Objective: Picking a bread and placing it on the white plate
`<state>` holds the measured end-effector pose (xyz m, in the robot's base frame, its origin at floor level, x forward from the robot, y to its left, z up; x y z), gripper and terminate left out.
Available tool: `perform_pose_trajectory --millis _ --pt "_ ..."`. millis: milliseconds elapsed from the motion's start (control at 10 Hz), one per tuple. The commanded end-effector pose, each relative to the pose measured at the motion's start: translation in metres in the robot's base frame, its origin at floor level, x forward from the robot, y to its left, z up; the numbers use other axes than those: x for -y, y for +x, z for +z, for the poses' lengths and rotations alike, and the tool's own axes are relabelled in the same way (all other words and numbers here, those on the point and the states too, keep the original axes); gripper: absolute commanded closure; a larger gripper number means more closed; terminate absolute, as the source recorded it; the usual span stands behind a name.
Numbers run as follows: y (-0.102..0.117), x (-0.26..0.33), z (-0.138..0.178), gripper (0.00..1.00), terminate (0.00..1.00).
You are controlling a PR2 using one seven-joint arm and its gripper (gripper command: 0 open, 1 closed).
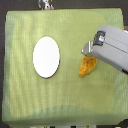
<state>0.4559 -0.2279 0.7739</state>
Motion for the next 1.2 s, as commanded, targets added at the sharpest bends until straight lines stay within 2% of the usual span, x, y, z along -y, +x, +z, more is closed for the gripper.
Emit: perform_pose_trajectory --millis 0,500,700,800,1100 --pt "0.001 -0.006 -0.029 0.00 0.00" --pt "-0.008 -0.009 -0.049 0.00 0.00" --pt "-0.014 -0.014 -0.046 0.00 0.00" --pt "-0.016 -0.019 -0.042 1.00 0.00" --pt "-0.017 -0.020 -0.039 1.00 0.00"
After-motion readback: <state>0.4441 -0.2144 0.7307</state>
